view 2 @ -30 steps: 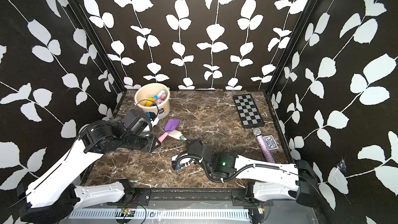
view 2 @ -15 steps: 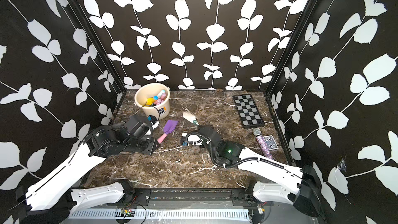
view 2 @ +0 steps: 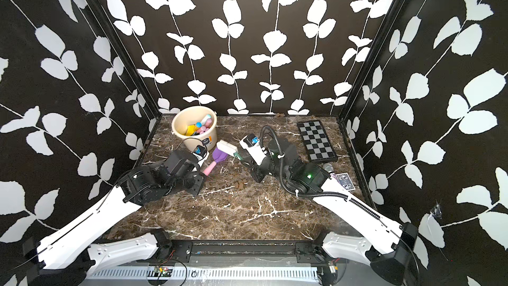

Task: Brush the soil off the hand trowel and place it into the bucket
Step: Brush off the soil from the hand trowel.

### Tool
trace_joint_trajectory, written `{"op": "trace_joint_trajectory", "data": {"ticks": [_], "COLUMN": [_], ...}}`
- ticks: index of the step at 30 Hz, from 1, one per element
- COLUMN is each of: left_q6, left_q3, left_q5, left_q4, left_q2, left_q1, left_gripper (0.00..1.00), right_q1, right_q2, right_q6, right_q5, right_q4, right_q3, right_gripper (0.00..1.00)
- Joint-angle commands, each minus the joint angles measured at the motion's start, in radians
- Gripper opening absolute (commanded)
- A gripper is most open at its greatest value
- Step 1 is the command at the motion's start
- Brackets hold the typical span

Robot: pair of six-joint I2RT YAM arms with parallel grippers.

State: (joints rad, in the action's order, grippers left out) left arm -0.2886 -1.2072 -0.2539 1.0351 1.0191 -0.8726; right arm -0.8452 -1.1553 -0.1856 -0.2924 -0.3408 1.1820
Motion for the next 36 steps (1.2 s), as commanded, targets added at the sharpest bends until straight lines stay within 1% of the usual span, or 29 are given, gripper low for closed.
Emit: {"op": "trace_joint_trajectory", "data": {"ticks": [1, 4, 7, 11, 14, 16, 19, 24, 27, 29, 31, 32, 35, 36], "left_q6": [0.045, 0.043, 0.038, 0.030, 0.025, 0.025, 0.024, 0.005, -0.048, -0.126, -0.218, -0.260, -0.328, -0.347], "left_q3": [-0.018, -0.025, -0.027, -0.022, -0.020, -0.018, -0.016, -0.012, -0.037, -0.097, -0.183, -0.232, -0.335, -0.355], "left_q5": [-0.065, -0.071, -0.068, -0.063, -0.055, -0.053, -0.062, -0.065, -0.088, -0.142, -0.176, -0.167, -0.075, -0.054], "left_q4": [-0.059, -0.072, -0.080, -0.073, -0.072, -0.071, -0.055, -0.038, -0.024, 0.014, 0.079, 0.105, 0.098, 0.080], "left_q2": [0.008, 0.013, 0.013, 0.008, -0.005, -0.015, -0.019, -0.028, -0.037, -0.025, 0.014, 0.041, 0.107, 0.122], "left_q1": [0.003, 0.003, 0.003, 0.003, 0.003, 0.003, 0.003, 0.003, 0.003, 0.009, 0.049, 0.087, 0.210, 0.237], "left_gripper": [0.00, 0.00, 0.00, 0.00, 0.00, 0.00, 0.00, 0.00, 0.00, 0.00, 0.00, 0.00, 0.00, 0.00], "right_q1": [0.015, 0.020, 0.030, 0.059, 0.082, 0.094, 0.120, 0.188, 0.219, 0.231, 0.232, 0.234, 0.236, 0.236], "right_q2": [-0.029, -0.040, -0.035, -0.013, -0.016, -0.025, -0.023, 0.017, 0.056, 0.095, 0.129, 0.143, 0.171, 0.176], "right_q6": [-0.374, -0.514, -0.601, -0.658, -0.693, -0.688, -0.660, -0.644, -0.602, -0.566, -0.542, -0.540, -0.560, -0.568], "right_q5": [-0.187, -0.189, -0.154, -0.093, -0.111, -0.121, -0.076, -0.045, 0.004, 0.079, 0.156, 0.187, 0.230, 0.231], "right_q4": [0.189, 0.291, 0.355, 0.386, 0.401, 0.362, 0.245, 0.202, 0.155, 0.125, 0.118, 0.123, 0.165, 0.179], "right_q3": [-0.015, -0.061, -0.112, -0.170, -0.196, -0.188, -0.161, -0.150, -0.135, -0.138, -0.155, -0.171, -0.220, -0.234], "right_gripper": [0.00, 0.00, 0.00, 0.00, 0.00, 0.00, 0.00, 0.00, 0.00, 0.00, 0.00, 0.00, 0.00, 0.00]}}
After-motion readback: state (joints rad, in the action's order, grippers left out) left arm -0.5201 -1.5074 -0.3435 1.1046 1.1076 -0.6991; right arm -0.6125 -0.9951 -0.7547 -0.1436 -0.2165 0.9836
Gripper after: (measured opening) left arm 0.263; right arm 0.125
